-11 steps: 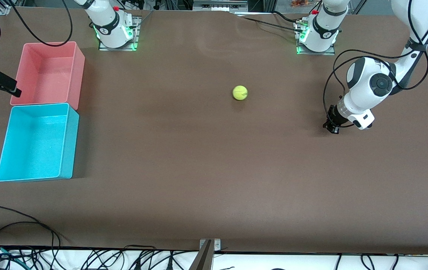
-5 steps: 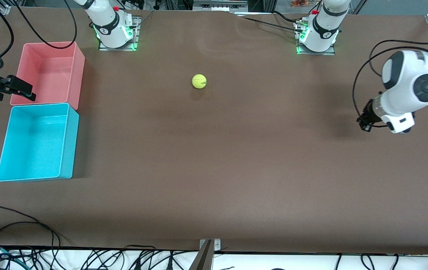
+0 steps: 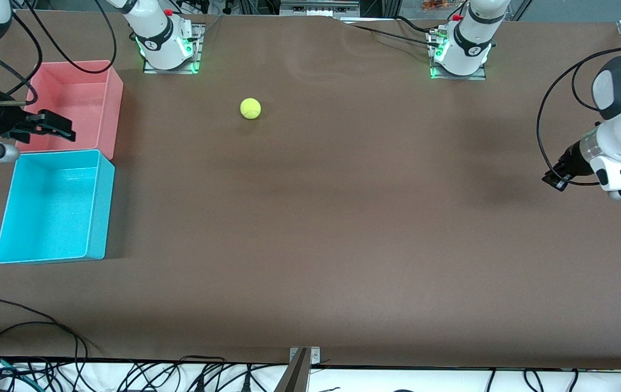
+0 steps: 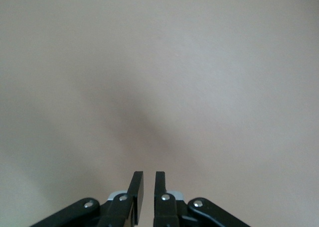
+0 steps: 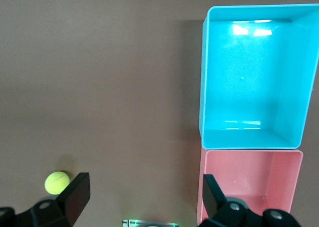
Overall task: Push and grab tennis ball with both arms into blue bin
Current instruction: 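Move the right gripper to the ball while the left gripper withdraws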
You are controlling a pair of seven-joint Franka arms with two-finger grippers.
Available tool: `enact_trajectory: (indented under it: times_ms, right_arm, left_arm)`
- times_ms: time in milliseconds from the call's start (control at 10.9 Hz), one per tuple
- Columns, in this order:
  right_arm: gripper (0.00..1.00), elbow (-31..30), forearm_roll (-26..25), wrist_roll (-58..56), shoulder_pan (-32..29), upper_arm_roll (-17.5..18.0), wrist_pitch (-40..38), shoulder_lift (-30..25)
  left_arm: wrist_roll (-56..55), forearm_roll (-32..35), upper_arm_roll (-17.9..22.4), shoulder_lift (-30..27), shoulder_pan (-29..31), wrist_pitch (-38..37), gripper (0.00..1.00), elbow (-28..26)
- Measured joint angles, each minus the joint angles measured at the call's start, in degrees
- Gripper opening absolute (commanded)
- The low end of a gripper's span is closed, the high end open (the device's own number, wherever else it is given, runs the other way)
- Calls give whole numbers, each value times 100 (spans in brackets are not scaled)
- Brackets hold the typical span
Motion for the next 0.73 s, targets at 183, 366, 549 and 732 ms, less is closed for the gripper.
enact_trajectory:
  times_ms: [183,366,549,732]
  right_arm:
    - [100,0,0,1,222,20,-82,0]
    - [100,0,-1,1,279,27,-95,2]
    - [100,-82,-1,-3,315,27,-110,12]
    - [100,-488,0,-4,342,49,-21,9]
  left_arm:
    - [1063,-567,-12,-146,0,-394,94,374]
    - [1818,-662,-50,-169,-28,-696,100,611]
    - [2239,-664,-167,-170,-80,-936,100,863]
    - [2894,-664,-217,-170,-169,-1083,100,1072]
